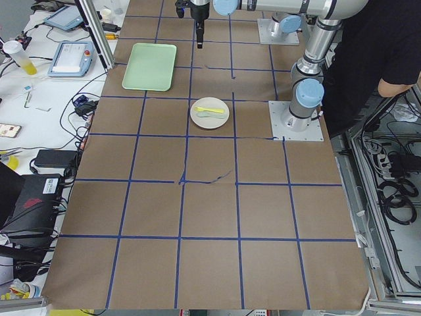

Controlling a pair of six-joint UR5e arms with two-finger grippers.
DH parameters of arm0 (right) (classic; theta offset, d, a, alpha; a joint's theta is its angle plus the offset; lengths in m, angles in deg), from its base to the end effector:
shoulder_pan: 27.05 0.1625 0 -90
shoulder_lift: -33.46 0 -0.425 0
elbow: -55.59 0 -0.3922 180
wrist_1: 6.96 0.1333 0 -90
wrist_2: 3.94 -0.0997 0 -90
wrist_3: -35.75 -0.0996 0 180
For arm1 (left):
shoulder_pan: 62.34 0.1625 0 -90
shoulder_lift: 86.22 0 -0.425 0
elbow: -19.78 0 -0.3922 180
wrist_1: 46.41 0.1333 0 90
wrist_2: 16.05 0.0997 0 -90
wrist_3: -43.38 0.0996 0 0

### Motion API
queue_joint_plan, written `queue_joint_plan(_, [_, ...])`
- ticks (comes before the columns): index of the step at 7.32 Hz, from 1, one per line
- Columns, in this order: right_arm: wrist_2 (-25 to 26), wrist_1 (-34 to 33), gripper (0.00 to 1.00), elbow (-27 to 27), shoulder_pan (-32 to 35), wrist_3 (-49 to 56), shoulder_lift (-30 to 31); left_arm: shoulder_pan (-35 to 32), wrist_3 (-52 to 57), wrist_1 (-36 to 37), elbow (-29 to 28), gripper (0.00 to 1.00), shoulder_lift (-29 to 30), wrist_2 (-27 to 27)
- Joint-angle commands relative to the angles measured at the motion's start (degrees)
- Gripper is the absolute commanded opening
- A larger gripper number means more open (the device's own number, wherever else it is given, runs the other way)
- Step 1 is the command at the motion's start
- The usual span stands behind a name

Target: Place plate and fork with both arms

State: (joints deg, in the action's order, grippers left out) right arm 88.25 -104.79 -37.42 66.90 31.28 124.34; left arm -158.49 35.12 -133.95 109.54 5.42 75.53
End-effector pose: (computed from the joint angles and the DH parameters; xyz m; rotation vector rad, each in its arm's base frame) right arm 0.1632 -0.4844 0.4837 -0.0171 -3.1067 0.1586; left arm -0.1840 -0.4889 0.4800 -0.0578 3.1158 -0.0340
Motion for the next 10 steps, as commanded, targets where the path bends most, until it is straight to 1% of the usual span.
queue_joint_plan(1, [0.00, 0.01, 1.00, -0.16, 0.00, -0.01, 0.00, 0.00, 0.43, 0.00, 0.06, 1.00, -0.06, 0.09])
queue_joint_plan(2, [0.00, 0.01, 1.00, -0.16, 0.00, -0.01, 0.00, 0.44, 1.13, -0.09, -0.29, 1.00, 0.64, 0.09])
queue_joint_plan(3, [0.00, 0.01, 1.00, -0.42, 0.00, -0.01, 0.00, 4.01, 5.06, -0.09, 0.58, 1.00, 1.95, 0.09])
queue_joint_plan(4, [0.00, 0.01, 1.00, -0.42, 0.09, -0.01, 0.00, 9.87, 6.92, 0.17, 2.59, 1.00, 3.09, -0.17])
queue_joint_plan(5, [-0.09, 0.01, 1.00, -0.51, 0.09, -0.01, -0.09, 14.37, 11.29, 0.78, 5.66, 1.00, 3.45, -0.18])
queue_joint_plan(6, [-0.09, 0.10, 1.00, -0.51, 0.09, -0.01, 0.00, 18.24, 17.60, 6.97, 10.04, 1.00, 4.24, 0.35])
queue_joint_plan(7, [0.00, 0.10, 1.00, -0.51, 0.09, -0.01, 0.00, 22.81, 21.14, 12.51, 14.95, 1.00, 5.73, -0.17])
queue_joint_plan(8, [0.00, 0.10, 1.00, -0.59, 0.09, -0.01, -0.09, 27.72, 28.40, 16.66, 19.18, 1.00, 6.87, -1.74])
queue_joint_plan(9, [-0.09, 0.10, 1.00, -0.51, 0.09, -0.01, 0.00, 30.56, 33.35, 18.52, 22.09, 1.00, 8.28, -1.85])
queue_joint_plan(10, [-0.09, 0.18, 1.00, -0.51, 0.09, -0.01, 0.00, 30.76, 33.83, 24.55, 25.52, 0.89, 9.68, -1.15])
